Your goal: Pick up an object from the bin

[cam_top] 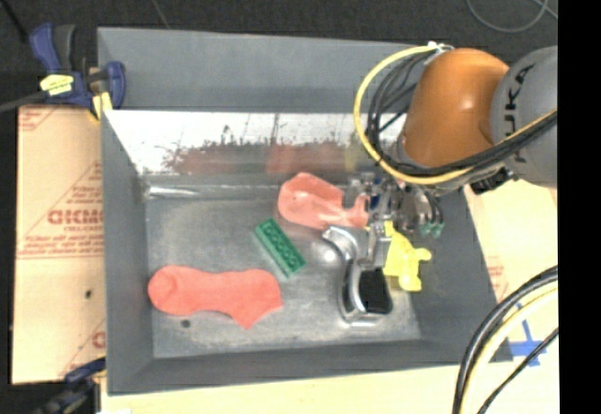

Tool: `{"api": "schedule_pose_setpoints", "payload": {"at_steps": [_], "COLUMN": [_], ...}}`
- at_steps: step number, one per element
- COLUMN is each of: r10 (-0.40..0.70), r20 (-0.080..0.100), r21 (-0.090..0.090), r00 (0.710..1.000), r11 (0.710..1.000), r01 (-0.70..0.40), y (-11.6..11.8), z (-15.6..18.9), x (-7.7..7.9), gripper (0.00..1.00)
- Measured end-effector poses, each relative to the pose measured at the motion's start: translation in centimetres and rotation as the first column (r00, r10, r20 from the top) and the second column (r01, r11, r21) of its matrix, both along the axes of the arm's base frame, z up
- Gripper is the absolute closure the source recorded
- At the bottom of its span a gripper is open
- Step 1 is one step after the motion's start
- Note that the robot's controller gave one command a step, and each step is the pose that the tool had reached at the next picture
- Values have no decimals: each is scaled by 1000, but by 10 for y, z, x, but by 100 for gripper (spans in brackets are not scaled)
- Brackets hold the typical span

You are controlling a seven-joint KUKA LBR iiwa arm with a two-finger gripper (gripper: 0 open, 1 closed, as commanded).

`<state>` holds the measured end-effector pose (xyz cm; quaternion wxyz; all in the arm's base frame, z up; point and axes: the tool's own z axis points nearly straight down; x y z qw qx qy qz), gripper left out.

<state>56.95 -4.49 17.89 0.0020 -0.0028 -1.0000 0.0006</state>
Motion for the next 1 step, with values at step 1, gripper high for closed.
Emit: {"api": "schedule_pose_setpoints", "payload": {"at_steps": [1], "r10": [1], "r20": [8], "r21": [-1], "r00": [1000], "r11": [1000], "r01": [-1], "y": [0], "z": [4], "x": [2], "gripper": [0]}}
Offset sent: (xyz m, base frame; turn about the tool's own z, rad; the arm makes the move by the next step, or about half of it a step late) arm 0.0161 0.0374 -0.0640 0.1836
